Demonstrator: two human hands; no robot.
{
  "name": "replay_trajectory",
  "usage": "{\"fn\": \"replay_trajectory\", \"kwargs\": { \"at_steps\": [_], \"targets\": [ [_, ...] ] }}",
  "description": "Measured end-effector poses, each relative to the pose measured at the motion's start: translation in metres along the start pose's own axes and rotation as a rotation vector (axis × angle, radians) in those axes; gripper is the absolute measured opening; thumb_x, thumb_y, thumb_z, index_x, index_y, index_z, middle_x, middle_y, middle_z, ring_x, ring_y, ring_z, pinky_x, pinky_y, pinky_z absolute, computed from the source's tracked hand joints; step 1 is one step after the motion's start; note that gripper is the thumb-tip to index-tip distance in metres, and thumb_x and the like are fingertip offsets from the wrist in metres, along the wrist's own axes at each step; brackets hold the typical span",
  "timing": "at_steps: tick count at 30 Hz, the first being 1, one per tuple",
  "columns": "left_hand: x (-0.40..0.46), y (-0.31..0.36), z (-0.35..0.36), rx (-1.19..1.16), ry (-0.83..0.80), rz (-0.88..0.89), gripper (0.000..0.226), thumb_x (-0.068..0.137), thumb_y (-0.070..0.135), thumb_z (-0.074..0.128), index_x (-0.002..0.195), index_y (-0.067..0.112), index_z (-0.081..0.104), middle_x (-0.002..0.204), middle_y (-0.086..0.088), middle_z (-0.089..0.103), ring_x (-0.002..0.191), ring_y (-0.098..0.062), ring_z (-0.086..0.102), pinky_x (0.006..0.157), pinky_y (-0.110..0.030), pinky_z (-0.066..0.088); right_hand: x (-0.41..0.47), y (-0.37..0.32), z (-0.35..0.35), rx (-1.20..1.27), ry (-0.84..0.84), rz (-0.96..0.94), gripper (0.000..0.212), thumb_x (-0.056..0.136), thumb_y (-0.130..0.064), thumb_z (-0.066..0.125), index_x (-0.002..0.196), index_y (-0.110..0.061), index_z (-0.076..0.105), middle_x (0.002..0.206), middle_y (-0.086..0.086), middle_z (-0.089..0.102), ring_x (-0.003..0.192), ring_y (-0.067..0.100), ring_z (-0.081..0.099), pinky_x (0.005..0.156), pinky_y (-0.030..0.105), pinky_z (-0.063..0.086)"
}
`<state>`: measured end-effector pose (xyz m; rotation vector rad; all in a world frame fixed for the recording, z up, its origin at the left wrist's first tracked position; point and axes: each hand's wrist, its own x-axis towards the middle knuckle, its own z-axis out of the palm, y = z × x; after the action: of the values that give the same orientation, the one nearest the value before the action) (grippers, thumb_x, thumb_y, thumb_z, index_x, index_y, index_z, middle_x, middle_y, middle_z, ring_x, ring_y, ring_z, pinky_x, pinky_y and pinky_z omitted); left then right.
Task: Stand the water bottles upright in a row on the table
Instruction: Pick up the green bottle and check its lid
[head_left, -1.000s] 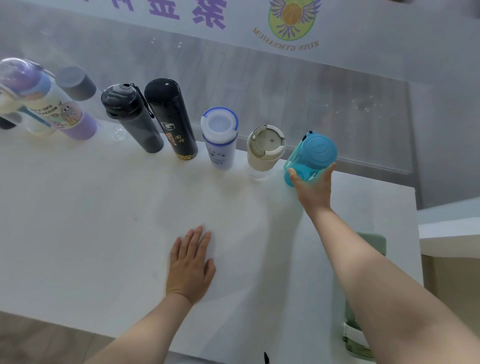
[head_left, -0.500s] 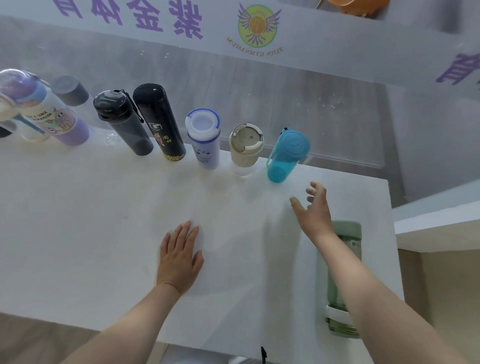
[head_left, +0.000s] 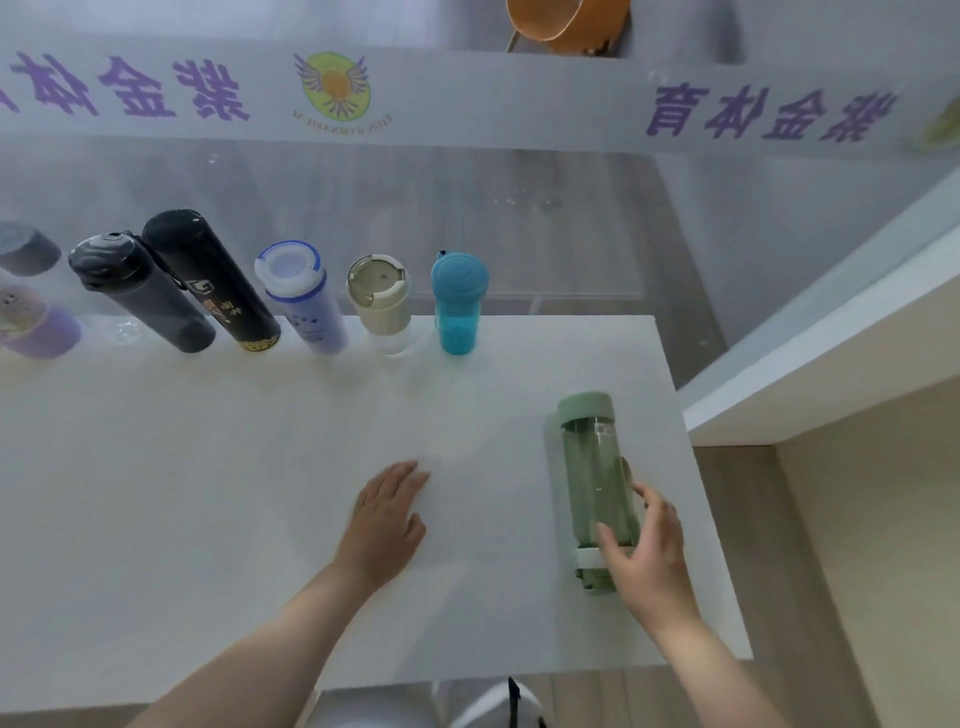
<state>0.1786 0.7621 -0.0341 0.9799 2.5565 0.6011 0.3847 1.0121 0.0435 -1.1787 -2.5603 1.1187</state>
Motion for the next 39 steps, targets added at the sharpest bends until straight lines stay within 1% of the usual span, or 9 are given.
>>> {"fn": "replay_trajectory", "kwargs": {
  "at_steps": [3,7,16,19,22,27,30,34,39],
  "targets": [
    [0.009,0.04,0.01,-0.03,-0.099,0.127,0.055,0.077,0.027,0.044,0.131,0.017,0.051,0.137,-0.005,0.052,0.129,-0.024,0.046,0.108,-0.04,0.037,-0.021,0.016,0.0,0.04,-0.058,0.114,0.08,0.082,-0.034,0.072,0.144,-0.016,0.025,0.143,0.004,0.035,0.133,0.021,0.033,0.105,0.038,0.038],
    [0.021,0.099,0.017,0.016,-0.277,0.292,0.059,0.086,0.022,0.051,0.143,0.022,0.036,0.153,0.001,0.032,0.141,-0.019,0.026,0.118,-0.031,0.02,-0.041,0.033,0.007,0.122,-0.104,0.201,0.095,0.075,-0.043,0.077,0.146,-0.021,0.018,0.145,0.001,0.035,0.127,0.018,0.043,0.103,0.036,0.042],
    [0.074,0.189,0.018,0.521,-0.293,0.795,0.076,0.088,0.008,0.046,0.152,0.022,0.008,0.162,-0.005,-0.005,0.149,-0.026,-0.003,0.122,-0.042,0.001,-0.038,0.029,0.012,0.394,-0.077,0.294,0.073,0.079,-0.033,0.076,0.134,-0.028,0.029,0.125,0.001,0.057,0.102,0.013,0.062,0.07,0.013,0.048],
    [0.092,0.199,0.019,0.721,-0.336,0.873,0.078,0.093,0.017,0.05,0.153,0.024,0.001,0.162,-0.008,-0.004,0.149,-0.028,-0.005,0.119,-0.045,-0.004,-0.04,0.025,0.007,0.413,-0.045,0.277,0.067,0.078,-0.034,0.078,0.128,-0.035,0.032,0.119,-0.004,0.057,0.098,0.009,0.062,0.065,0.011,0.048],
    [0.1,0.205,0.016,0.752,-0.329,0.92,0.079,0.09,0.032,0.059,0.152,0.024,0.011,0.161,-0.006,0.013,0.149,-0.029,0.006,0.119,-0.047,0.003,-0.04,0.02,-0.001,0.434,0.004,0.251,0.065,0.076,-0.036,0.078,0.125,-0.039,0.036,0.116,-0.006,0.058,0.094,0.007,0.064,0.064,0.013,0.051],
    [0.1,0.207,0.003,0.496,-0.242,0.879,0.084,0.078,0.049,0.07,0.146,0.028,0.026,0.152,0.0,0.032,0.144,-0.027,0.023,0.116,-0.043,0.02,-0.041,0.014,-0.023,0.323,0.08,0.191,0.074,0.073,-0.044,0.077,0.136,-0.037,0.037,0.12,-0.006,0.048,0.102,0.011,0.057,0.078,0.022,0.051],
    [0.094,0.206,-0.005,0.282,-0.213,0.731,0.087,0.074,0.054,0.071,0.146,0.031,0.027,0.152,0.004,0.034,0.143,-0.023,0.025,0.116,-0.04,0.019,-0.037,0.004,-0.041,0.27,0.147,0.104,0.071,0.075,-0.044,0.075,0.135,-0.033,0.039,0.122,-0.006,0.046,0.106,0.01,0.053,0.082,0.02,0.046],
    [0.086,0.203,-0.017,-0.01,-0.13,0.563,0.092,0.067,0.054,0.078,0.143,0.03,0.033,0.147,0.006,0.039,0.137,-0.021,0.031,0.114,-0.042,0.03,-0.024,-0.017,-0.066,0.359,0.129,-0.016,0.065,0.075,-0.053,0.068,0.131,-0.038,0.039,0.124,-0.016,0.048,0.111,0.003,0.053,0.09,0.027,0.051],
    [0.085,0.197,-0.03,-0.218,-0.109,0.376,0.091,0.065,0.052,0.08,0.141,0.032,0.033,0.141,0.008,0.044,0.129,-0.016,0.04,0.107,-0.038,0.04,-0.005,-0.046,-0.08,0.376,0.072,-0.184,0.069,0.078,-0.038,0.076,0.136,-0.03,0.038,0.128,-0.014,0.051,0.117,0.008,0.053,0.096,0.032,0.051]
  ]
}}
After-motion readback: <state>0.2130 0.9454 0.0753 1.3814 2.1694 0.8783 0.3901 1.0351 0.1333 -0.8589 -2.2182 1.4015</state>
